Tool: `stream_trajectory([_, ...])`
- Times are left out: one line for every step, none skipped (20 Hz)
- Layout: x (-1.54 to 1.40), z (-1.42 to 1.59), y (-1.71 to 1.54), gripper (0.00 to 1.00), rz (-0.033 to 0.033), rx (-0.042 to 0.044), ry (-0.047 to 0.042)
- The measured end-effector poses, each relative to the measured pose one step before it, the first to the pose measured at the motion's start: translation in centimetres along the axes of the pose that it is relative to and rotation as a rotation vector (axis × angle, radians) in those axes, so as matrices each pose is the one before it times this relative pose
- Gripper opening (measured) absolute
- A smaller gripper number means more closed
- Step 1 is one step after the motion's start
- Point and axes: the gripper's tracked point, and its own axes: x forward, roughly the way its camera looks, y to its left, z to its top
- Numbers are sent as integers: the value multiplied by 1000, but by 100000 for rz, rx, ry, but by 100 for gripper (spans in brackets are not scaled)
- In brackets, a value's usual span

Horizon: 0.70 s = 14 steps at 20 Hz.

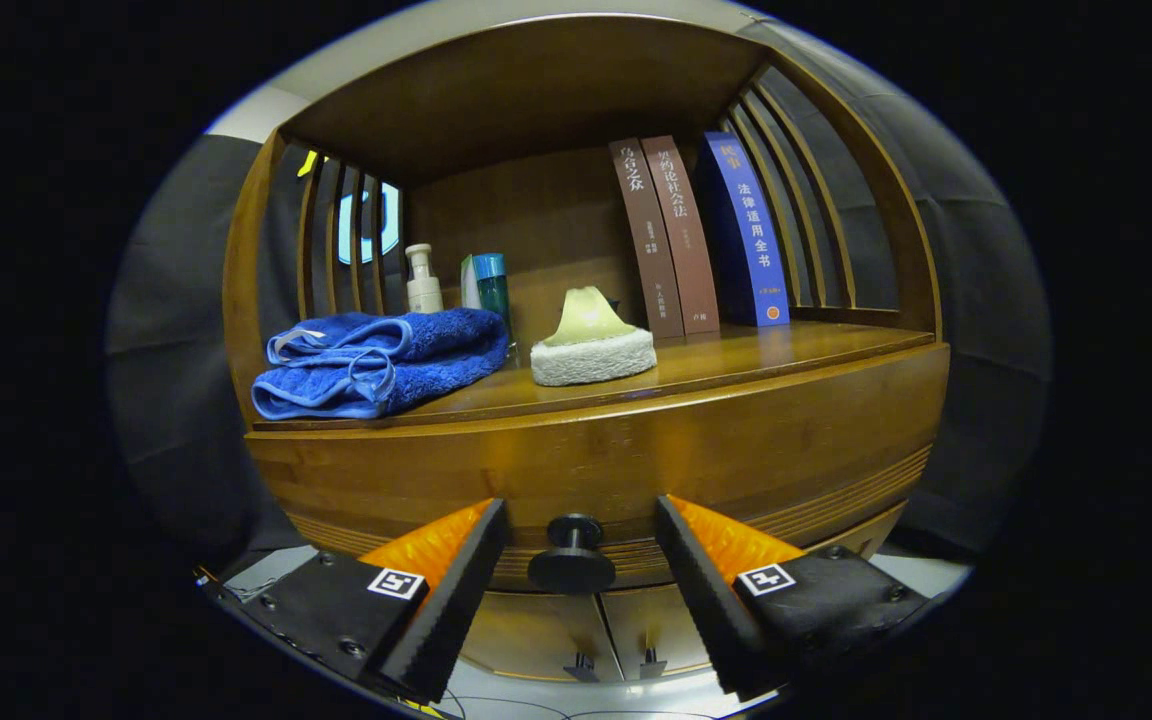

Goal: Pull open the drawer, take out the items inside it, and place them on the countertop above the cabinet.

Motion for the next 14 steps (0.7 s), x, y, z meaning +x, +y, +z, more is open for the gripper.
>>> stream_trajectory([-678,801,-150,99,-639,-375,-787])
stream_trajectory([-750,1109,117,100,-64,-508,-1793])
stream_trajectory([-869,1078,-51,99,-454,-1176,-1423])
stream_trajectory([-781,981,-12,99,-9,-1185,-1061])
stream_trajectory([-745,979,188,99,423,-1120,-259])
stream_trajectory([-714,882,186,99,475,-416,422])
stream_trajectory([-647,829,261,99,870,459,611])
stream_trajectory([-560,890,172,99,393,531,569])
stream_trajectory([-511,1048,212,99,534,273,317])
stream_trajectory([-374,923,74,99,223,-512,292])
stream_trajectory([-359,1143,273,99,773,-533,-432])
stream_trajectory([-352,1157,273,100,710,-626,-917])
stream_trajectory([-282,1144,271,99,887,-600,-941])
stream_trajectory([-272,1084,229,99,704,-480,-1043])
